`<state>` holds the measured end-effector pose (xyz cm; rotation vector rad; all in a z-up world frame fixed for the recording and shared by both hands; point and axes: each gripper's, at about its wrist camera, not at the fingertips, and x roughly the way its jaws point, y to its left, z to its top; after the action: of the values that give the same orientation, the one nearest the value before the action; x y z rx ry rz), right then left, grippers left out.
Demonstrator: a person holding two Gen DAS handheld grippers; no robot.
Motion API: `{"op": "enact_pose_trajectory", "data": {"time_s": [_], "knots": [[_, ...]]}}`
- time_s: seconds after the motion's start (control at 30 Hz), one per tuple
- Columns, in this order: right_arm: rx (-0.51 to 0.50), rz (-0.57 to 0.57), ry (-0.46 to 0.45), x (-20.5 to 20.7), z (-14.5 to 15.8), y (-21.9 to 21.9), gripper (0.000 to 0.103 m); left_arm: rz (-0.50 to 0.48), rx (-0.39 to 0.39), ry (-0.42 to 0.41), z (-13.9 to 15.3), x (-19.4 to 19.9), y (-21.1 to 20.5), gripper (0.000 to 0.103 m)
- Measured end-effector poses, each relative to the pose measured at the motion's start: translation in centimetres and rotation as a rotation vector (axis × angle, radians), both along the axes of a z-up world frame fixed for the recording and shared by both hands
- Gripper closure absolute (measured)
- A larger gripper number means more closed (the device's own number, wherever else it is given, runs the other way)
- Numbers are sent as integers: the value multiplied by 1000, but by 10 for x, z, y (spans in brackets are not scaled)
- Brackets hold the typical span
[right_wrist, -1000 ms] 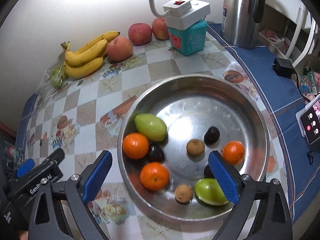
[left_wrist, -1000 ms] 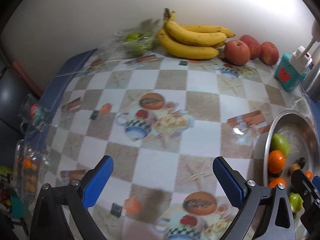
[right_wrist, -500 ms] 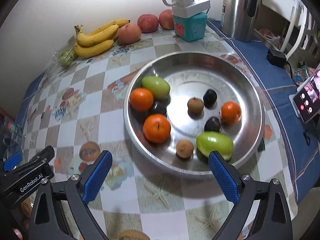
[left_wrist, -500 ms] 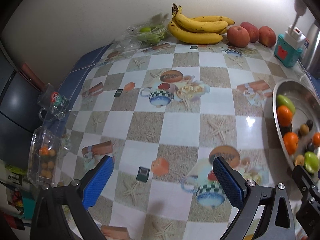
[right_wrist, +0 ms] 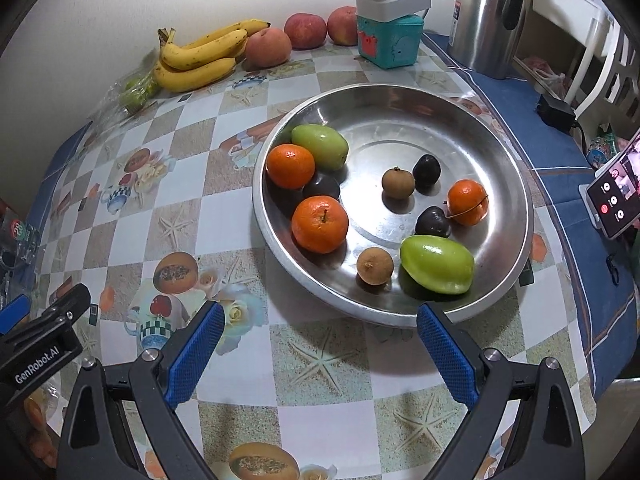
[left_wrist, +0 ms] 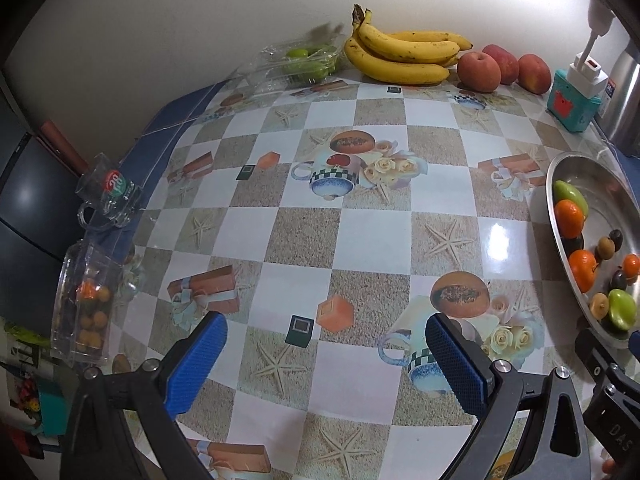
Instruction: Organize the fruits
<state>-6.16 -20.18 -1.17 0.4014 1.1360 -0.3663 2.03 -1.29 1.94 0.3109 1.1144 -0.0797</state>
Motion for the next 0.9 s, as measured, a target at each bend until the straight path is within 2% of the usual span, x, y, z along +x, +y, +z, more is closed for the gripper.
{"op": "enact_pose_trajectory", "data": {"time_s": [0.9], "knots": [[-9,9,8,4,0,1,6,-2,-5,7,1,4,2,2]]}}
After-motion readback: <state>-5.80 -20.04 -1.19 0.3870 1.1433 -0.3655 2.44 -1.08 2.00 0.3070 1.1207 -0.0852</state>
